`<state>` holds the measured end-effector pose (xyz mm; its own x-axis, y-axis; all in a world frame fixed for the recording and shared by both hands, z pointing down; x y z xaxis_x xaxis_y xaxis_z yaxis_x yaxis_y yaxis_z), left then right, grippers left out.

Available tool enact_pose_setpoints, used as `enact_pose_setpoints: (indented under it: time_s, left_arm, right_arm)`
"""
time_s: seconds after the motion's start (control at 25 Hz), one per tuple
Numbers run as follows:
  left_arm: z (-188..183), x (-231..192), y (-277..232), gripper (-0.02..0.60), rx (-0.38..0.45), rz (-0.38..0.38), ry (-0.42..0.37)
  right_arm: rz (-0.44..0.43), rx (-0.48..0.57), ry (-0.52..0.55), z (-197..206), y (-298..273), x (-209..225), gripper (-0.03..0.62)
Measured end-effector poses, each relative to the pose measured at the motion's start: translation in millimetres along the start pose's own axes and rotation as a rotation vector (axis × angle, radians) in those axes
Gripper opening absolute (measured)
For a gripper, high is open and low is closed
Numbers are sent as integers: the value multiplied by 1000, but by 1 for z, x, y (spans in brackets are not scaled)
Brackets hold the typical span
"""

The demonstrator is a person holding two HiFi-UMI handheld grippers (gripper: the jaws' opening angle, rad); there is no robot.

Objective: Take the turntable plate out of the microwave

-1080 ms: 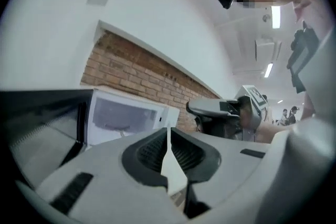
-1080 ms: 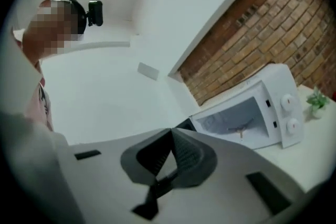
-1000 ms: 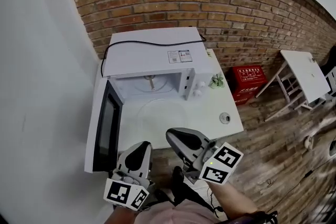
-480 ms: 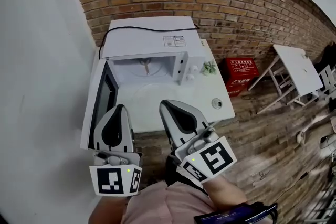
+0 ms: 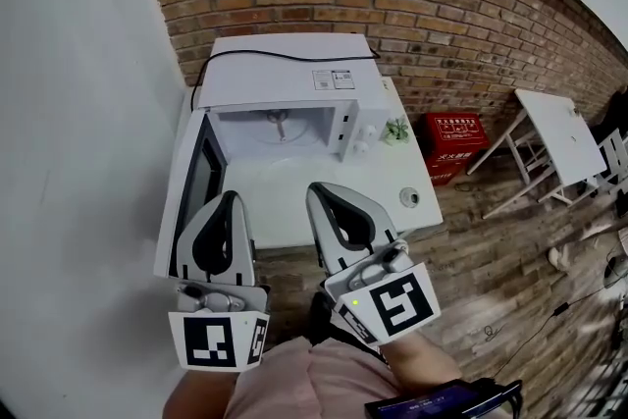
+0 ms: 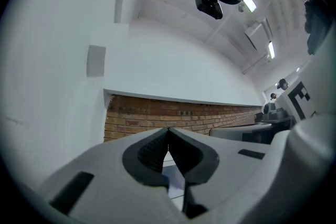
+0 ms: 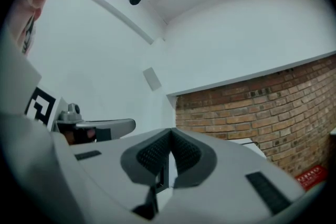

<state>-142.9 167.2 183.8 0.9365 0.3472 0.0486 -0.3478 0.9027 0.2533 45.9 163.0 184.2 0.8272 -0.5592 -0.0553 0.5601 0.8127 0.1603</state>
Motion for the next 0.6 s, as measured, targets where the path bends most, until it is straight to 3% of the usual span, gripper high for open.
enact_pose_setpoints:
  time_s: [0.6]
  left_arm:
    - [-3, -8, -3, -3, -6, -11, 8]
  right_arm:
    - [-33, 46, 32, -11, -7, -12, 3]
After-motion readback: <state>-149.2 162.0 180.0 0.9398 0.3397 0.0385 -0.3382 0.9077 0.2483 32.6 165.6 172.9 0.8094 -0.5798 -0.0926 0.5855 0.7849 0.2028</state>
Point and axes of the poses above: the fingertips, and each gripper's own axes: y backward along the fingers, x to its right, z out of its underside, the point moved 10 cm from there along y, backward along the fingers, and after that the axes turned 3 degrees about -z, right-handed, at the moved point
